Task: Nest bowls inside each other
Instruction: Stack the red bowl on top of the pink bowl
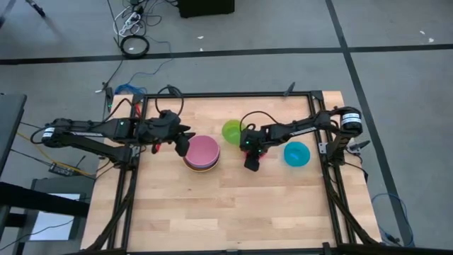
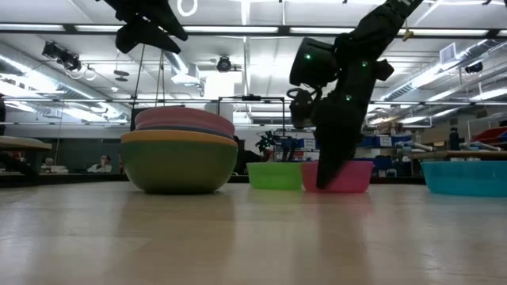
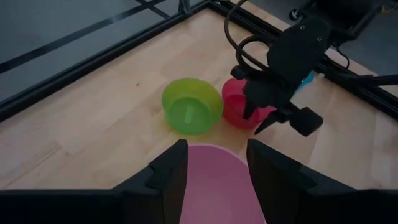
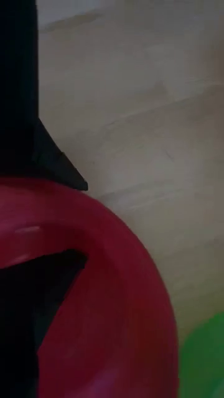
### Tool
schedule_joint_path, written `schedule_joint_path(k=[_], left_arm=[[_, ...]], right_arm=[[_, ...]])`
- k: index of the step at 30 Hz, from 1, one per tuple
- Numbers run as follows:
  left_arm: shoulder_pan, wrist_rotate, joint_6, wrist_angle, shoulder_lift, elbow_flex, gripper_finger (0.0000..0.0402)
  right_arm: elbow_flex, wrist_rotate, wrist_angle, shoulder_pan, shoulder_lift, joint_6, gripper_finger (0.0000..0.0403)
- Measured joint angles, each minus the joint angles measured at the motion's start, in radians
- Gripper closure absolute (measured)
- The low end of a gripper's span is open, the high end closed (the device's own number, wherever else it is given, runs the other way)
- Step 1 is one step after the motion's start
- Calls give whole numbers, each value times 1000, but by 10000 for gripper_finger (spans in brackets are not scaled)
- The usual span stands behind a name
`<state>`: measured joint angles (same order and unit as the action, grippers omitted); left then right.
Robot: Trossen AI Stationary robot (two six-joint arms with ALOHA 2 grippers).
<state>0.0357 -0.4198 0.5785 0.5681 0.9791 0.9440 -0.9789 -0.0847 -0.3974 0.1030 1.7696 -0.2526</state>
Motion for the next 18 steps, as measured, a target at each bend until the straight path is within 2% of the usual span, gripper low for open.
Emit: schedule_joint_path(k=[3, 7, 14, 18], left_arm=[[0, 0, 0, 0, 0, 0, 229], [0, 0, 0, 0, 0, 0, 229], [0, 0, 1, -2, 0, 0, 229], [0, 0, 1, -2, 0, 0, 229]], right_arm=[[4, -40, -29, 1, -28, 4, 301], [-38, -76, -109, 2, -75, 50, 387], [-182, -54, -287, -2, -86, 91, 401], [-285, -31, -308, -26, -87, 123, 402]])
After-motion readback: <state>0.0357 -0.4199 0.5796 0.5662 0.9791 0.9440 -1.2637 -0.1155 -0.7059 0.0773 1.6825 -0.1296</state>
